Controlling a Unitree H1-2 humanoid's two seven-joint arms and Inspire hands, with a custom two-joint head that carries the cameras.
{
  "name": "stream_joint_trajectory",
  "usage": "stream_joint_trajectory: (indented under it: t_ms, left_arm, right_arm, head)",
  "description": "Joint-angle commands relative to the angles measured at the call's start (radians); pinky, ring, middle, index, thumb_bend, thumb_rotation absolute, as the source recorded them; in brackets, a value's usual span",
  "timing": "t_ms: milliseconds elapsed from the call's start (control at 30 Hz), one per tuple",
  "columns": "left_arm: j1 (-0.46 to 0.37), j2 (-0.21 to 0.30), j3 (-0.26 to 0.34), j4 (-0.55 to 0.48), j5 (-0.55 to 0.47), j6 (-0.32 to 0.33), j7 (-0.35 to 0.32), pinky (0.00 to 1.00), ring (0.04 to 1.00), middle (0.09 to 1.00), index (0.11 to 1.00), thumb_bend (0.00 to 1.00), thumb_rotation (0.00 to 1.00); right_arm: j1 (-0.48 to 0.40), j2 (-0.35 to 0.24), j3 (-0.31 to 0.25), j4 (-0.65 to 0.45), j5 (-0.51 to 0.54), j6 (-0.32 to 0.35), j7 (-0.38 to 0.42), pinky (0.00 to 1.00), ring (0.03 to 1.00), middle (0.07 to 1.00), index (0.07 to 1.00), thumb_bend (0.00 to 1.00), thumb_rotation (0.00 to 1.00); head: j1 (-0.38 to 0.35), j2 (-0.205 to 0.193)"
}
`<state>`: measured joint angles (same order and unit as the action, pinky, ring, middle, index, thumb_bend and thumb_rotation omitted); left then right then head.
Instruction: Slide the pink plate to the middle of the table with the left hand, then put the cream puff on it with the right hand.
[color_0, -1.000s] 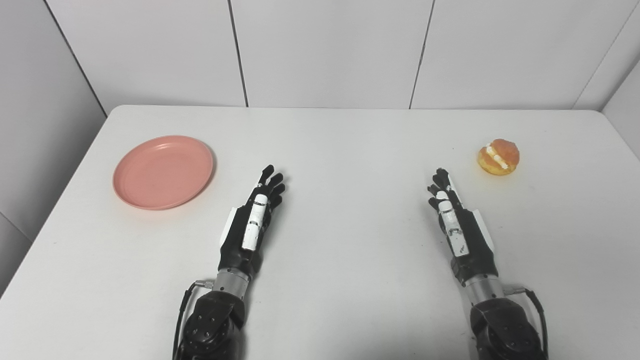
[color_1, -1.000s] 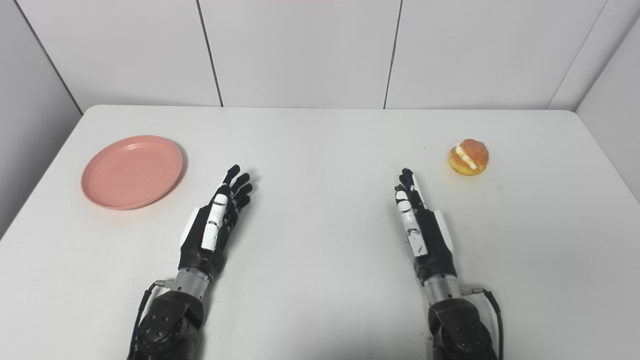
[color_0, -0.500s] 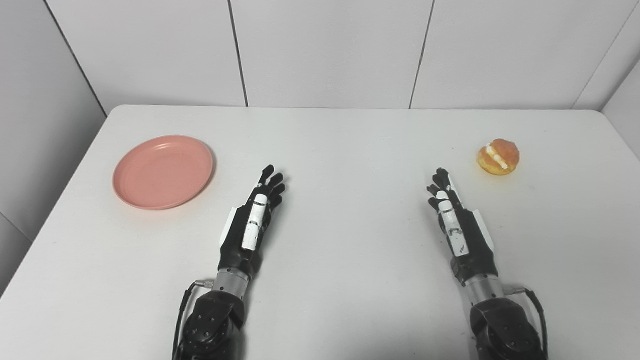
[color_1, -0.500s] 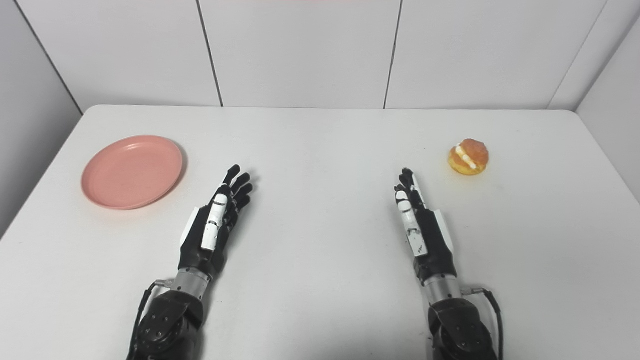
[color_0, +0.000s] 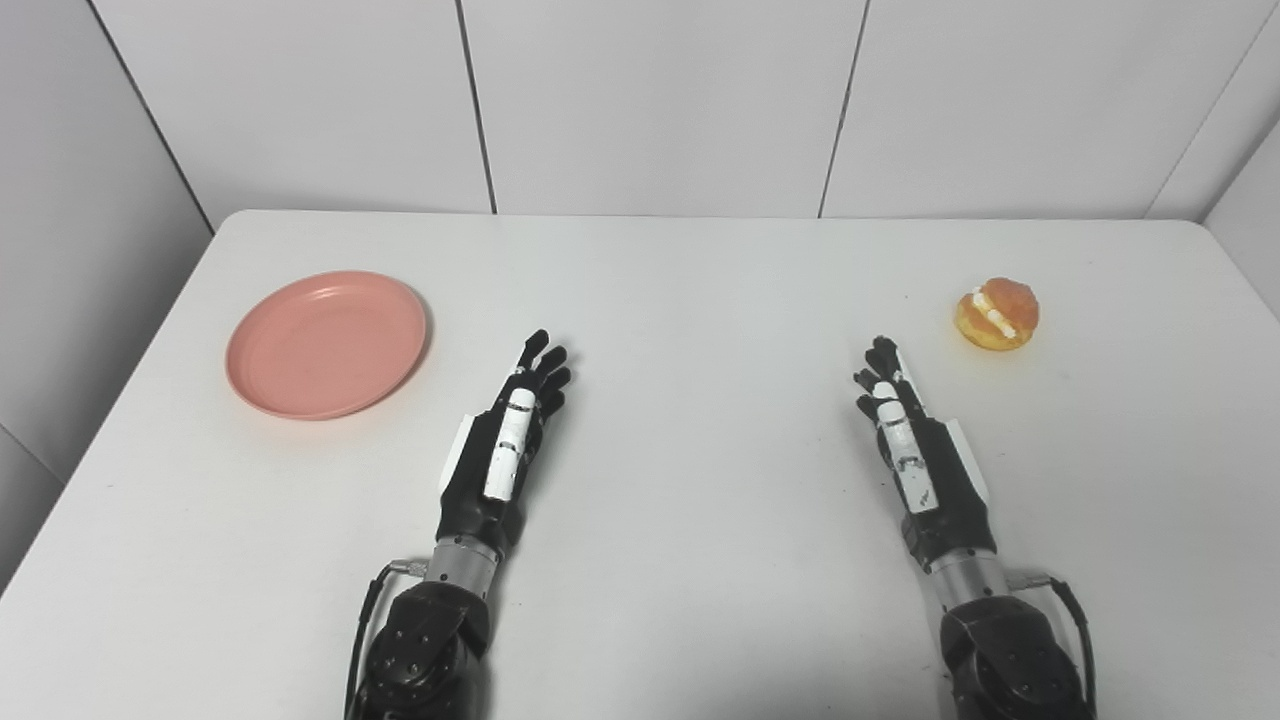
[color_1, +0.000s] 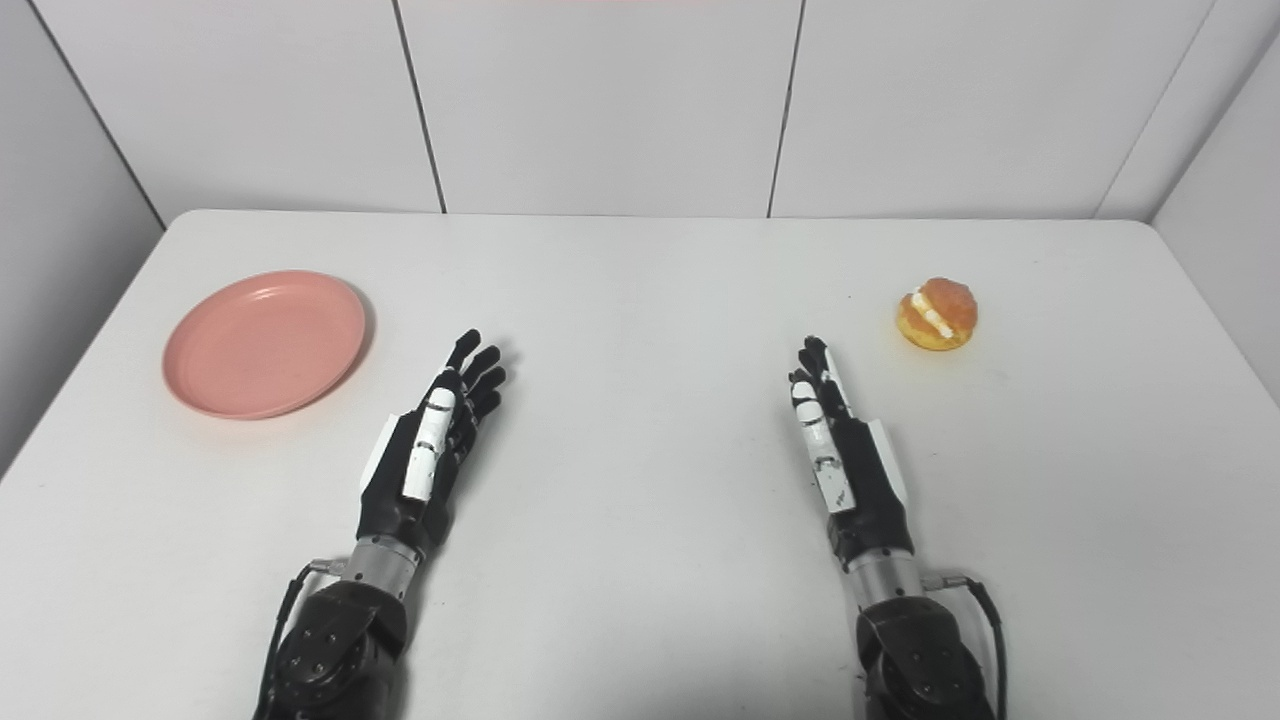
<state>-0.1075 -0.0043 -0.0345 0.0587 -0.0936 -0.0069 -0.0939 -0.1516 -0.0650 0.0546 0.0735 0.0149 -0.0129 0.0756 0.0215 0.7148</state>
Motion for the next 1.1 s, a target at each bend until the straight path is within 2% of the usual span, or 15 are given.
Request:
stream_joint_trajectory:
  t_ms: [0, 1067]
  left_arm:
    - [0.026, 0.009, 0.000, 0.043, -0.004, 0.027, -0.009, 1.00, 1.000, 1.000, 1.000, 0.43, 1.00]
    - [0.027, 0.008, 0.000, 0.036, -0.002, 0.038, -0.007, 1.00, 1.000, 1.000, 1.000, 0.43, 1.00]
  right_arm:
    - [0.005, 0.011, 0.010, 0.010, 0.002, 0.031, 0.011, 0.97, 0.974, 0.995, 0.997, 0.25, 1.00]
    - [0.006, 0.007, 0.015, 0.005, -0.008, 0.036, 0.008, 0.97, 0.973, 0.993, 0.996, 0.25, 1.00]
  head:
    - [0.000, 0.000]
    - [-0.001, 0.002]
